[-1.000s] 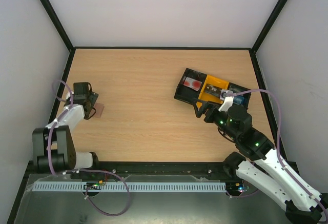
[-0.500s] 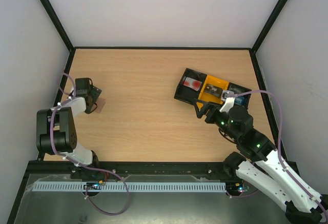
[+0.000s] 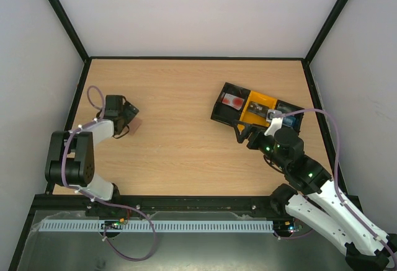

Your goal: Take the credit cards out of the card holder

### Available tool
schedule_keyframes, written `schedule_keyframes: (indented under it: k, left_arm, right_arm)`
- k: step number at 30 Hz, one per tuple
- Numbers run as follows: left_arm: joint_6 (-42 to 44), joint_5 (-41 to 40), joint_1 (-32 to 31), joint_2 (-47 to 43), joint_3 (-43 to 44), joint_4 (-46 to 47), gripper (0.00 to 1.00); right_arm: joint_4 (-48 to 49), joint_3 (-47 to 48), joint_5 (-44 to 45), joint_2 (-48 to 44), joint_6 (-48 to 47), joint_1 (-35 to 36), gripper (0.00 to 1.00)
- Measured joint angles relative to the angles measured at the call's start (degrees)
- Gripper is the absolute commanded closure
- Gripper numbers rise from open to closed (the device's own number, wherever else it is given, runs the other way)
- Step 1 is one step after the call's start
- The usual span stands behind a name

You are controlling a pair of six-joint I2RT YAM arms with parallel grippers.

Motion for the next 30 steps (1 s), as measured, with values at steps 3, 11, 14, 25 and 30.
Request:
schedule_keyframes:
  k: [3,11,14,25,30]
  left_arm:
    - [0.5,1.7,-3.0,-0.2,-0.1,0.3,0.06]
    - [3.6,5.6,-5.6,-0.2,2.7,-4.9,0.26]
    - [4.1,5.7,-5.1,0.5,4.9,-6.8,0.31]
    - [5.9,5.6,-3.6,4.7,6.7,-6.6,0.45]
    - [6.8,6.6,-3.6,4.7,5.6,-4.5,0.45]
  right_arm:
    - [0.0,-0.2,0.0,0.0,0.0,0.0,0.02]
    - [0.0,-0.3,0.0,-0.1,0.1,0.0,0.02]
    - [-0.1,-0.3,0.0,-0.4,0.1,0.0,0.02]
    - [-1.7,-0.3,0.5,-1.2,0.1,0.0,0.02]
    - [-1.8,-0.3,0.5,-1.2,0.3,0.0,0.02]
